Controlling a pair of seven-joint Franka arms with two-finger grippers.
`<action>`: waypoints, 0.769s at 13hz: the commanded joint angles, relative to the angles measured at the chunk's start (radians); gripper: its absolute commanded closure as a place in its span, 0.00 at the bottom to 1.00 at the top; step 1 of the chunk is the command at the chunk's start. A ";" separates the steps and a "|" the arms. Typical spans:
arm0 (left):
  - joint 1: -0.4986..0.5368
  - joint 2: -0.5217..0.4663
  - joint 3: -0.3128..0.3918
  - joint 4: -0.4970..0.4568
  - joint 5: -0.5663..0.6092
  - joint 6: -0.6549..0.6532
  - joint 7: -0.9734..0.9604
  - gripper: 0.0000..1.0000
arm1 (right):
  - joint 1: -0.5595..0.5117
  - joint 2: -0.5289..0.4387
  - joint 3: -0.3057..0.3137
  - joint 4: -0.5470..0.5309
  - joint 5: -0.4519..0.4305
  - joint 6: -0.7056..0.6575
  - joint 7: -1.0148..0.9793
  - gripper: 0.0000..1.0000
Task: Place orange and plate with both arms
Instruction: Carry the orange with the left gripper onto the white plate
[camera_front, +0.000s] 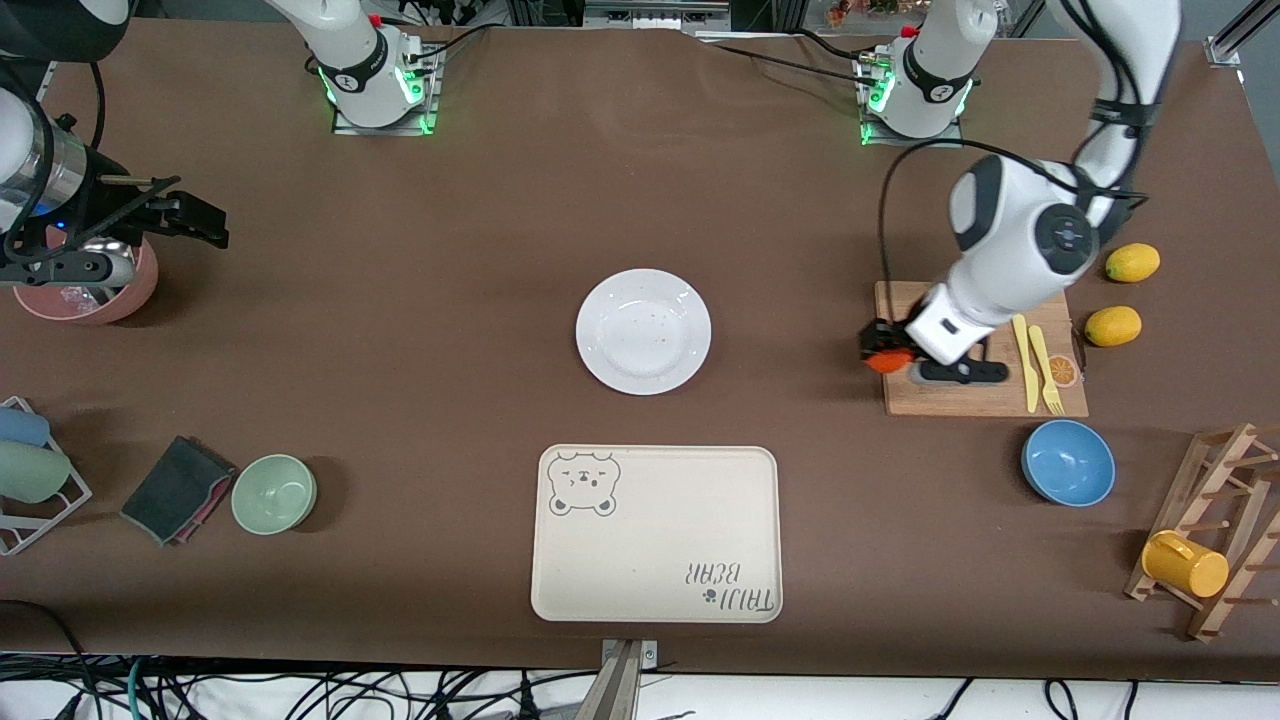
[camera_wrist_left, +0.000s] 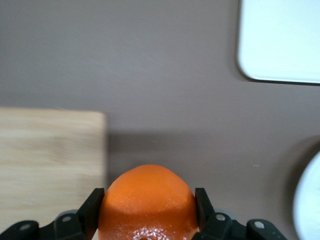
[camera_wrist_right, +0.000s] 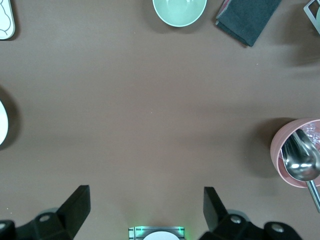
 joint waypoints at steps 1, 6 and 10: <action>-0.125 0.013 -0.037 0.031 -0.051 0.002 -0.236 0.86 | 0.000 -0.002 0.000 0.006 0.003 -0.012 0.009 0.00; -0.352 0.169 -0.056 0.220 -0.047 0.005 -0.580 0.85 | -0.002 -0.002 0.000 0.006 0.003 -0.017 0.006 0.00; -0.452 0.332 -0.050 0.381 -0.041 0.010 -0.701 0.82 | -0.002 0.004 0.000 0.007 0.003 -0.017 -0.002 0.00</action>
